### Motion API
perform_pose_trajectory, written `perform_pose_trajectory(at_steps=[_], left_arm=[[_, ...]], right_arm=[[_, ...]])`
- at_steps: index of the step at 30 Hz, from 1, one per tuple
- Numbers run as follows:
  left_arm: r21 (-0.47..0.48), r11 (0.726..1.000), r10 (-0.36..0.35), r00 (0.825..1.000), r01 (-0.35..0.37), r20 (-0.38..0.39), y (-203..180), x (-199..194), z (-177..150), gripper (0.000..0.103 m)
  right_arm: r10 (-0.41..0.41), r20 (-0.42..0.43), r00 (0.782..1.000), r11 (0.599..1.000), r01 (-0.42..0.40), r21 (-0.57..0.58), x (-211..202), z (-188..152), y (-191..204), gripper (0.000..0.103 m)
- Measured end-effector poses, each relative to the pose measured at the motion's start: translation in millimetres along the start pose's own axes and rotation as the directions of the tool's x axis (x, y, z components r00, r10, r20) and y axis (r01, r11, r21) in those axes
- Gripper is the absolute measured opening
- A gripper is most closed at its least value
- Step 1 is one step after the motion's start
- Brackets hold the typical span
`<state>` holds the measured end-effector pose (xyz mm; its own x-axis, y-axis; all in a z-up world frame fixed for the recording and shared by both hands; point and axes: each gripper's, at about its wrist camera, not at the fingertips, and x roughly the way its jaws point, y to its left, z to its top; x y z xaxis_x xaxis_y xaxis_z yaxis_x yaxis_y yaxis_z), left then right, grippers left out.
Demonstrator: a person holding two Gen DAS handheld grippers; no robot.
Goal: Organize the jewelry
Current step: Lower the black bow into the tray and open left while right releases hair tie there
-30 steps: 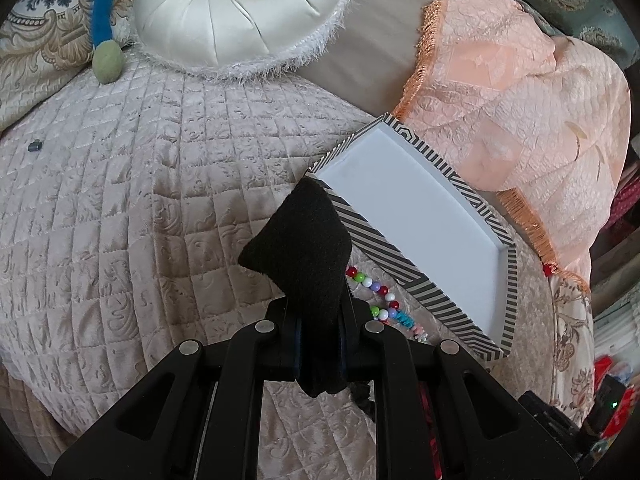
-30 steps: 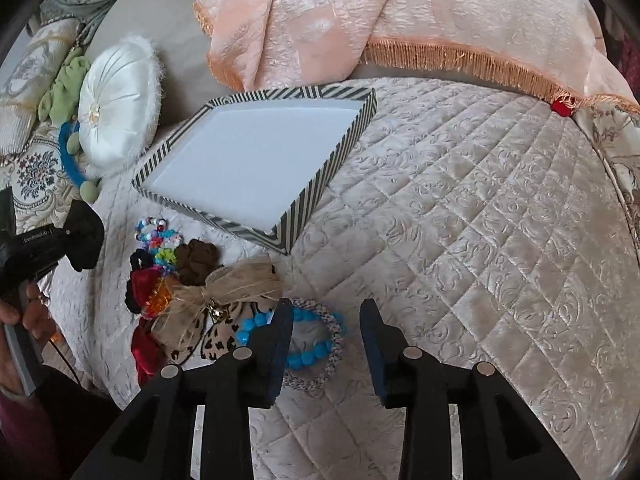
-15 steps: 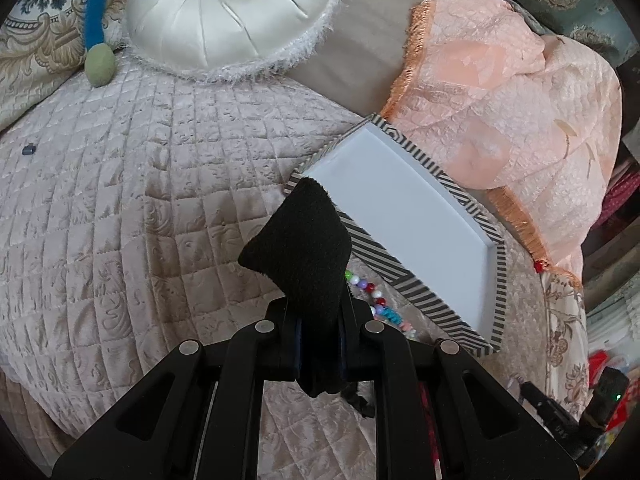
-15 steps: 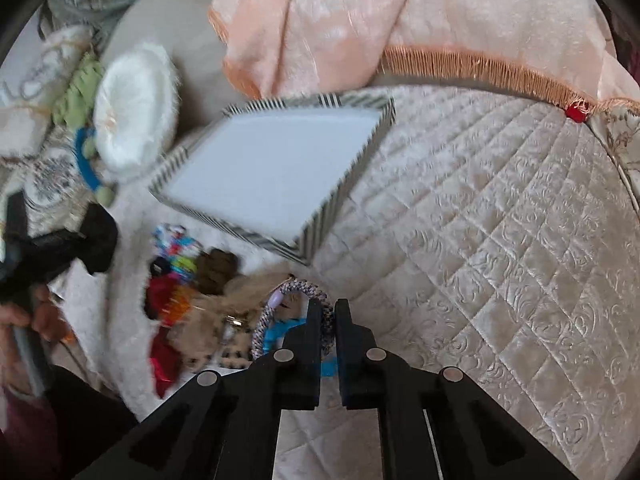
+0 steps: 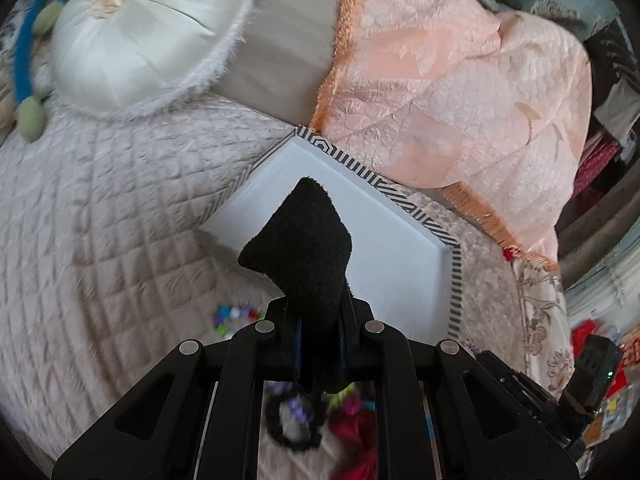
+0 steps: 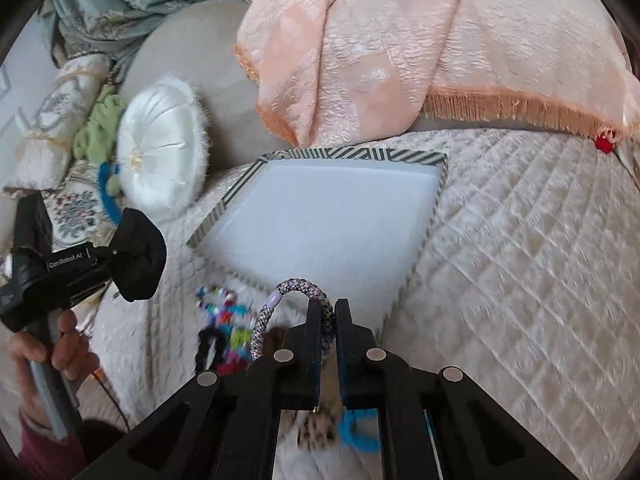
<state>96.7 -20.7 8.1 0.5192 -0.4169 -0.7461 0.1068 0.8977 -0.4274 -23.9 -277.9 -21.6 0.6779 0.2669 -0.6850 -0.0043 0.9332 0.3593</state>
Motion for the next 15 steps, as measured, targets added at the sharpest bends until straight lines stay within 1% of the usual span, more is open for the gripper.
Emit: perform_pose_trajectory(at_steps=[3, 6, 9, 14, 15], left_arm=[[0.006, 1.0, 0.0, 0.999, 0.0, -0.034, -1, 31, 15, 0.011], [0.007, 0.999, 0.046, 0.997, -0.045, -0.057, 4, 64, 28, 0.011], [0.01, 0.997, 0.083, 0.994, -0.082, -0.073, 10, 88, 37, 0.011], [0.01, 0.991, 0.133, 0.985, -0.133, -0.113, 18, 113, 34, 0.012], [0.015, 0.988, 0.156, 0.98, -0.155, -0.122, 20, 116, 32, 0.012]], right_arm=[[-0.022, -0.009, 1.0, 1.0, 0.022, 0.01, 28, 16, 3, 0.006], [-0.05, -0.013, 0.999, 0.998, 0.05, 0.031, 50, 24, -4, 0.006], [-0.059, -0.023, 0.998, 0.995, 0.06, 0.083, 69, 27, -19, 0.006], [-0.072, -0.07, 0.995, 0.991, 0.08, 0.111, 93, 25, -38, 0.006], [-0.072, -0.074, 0.995, 0.991, 0.08, 0.106, 94, 24, -39, 0.006]])
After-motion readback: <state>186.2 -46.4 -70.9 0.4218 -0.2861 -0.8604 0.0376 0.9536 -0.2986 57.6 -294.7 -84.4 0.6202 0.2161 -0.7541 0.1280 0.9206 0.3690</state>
